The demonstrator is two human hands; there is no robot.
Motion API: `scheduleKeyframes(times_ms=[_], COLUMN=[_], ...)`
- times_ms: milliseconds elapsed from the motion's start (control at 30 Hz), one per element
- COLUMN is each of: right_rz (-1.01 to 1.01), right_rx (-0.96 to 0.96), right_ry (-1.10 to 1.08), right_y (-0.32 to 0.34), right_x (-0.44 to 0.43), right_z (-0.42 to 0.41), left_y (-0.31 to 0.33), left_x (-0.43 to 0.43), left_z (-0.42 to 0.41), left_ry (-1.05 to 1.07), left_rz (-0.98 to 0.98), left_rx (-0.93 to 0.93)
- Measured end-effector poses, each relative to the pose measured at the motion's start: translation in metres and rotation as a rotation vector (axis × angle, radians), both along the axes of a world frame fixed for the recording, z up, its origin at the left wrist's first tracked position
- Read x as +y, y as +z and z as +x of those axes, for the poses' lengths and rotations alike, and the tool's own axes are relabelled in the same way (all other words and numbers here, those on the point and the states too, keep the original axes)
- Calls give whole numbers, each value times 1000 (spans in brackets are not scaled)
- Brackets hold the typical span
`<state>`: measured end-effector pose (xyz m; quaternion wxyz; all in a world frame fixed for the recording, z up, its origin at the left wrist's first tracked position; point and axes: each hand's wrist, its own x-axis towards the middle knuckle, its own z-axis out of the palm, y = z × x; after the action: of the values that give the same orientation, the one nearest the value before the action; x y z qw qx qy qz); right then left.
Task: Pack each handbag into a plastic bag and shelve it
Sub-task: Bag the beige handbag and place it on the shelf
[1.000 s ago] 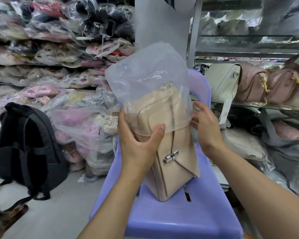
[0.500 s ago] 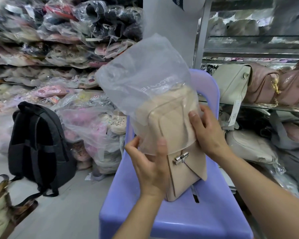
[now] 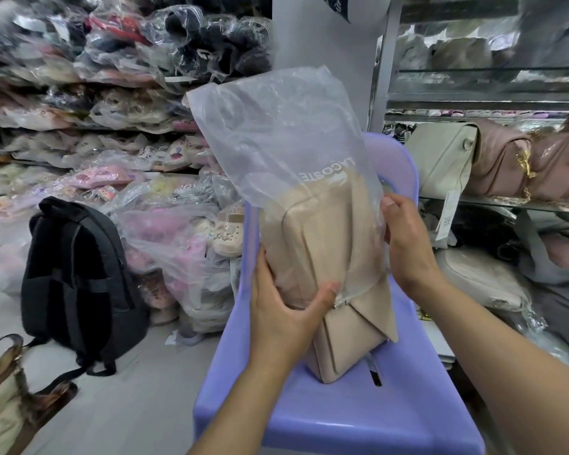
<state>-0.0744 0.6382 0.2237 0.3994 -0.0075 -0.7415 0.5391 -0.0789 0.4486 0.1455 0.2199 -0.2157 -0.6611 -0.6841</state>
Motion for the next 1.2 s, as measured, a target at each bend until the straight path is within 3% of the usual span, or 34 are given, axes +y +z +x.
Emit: scheduleKeyframes(times_ms=[133, 267, 433, 567, 733, 867, 967, 1200], right_rz=[72, 198, 132, 37, 176, 203, 160, 74], right_rx=[-103, -151, -95, 19, -82, -181, -196, -63], right_ry=[-2, -9, -26, -22, -37, -24, -10, -49], right_y=[-7, -25, -14, 3, -13, -40, -42, -8], right_x=[-7, -1, 1, -4, -2, 3, 5, -1], right_z=[1, 10, 9, 7, 10, 17, 17, 3], left_y=[7, 47, 49, 14, -3, 36, 52, -9], left_x=[-1, -4, 6, 18, 19, 10, 11, 26], left_z=[3, -4, 2, 14, 17, 7, 2, 11], left_ry=[-57, -57, 48, 44, 16, 14, 55, 111], left_rz=[54, 312, 83, 37, 108, 307, 223, 93], left_rx=[-26, -134, -41, -35, -62, -70, -42, -59])
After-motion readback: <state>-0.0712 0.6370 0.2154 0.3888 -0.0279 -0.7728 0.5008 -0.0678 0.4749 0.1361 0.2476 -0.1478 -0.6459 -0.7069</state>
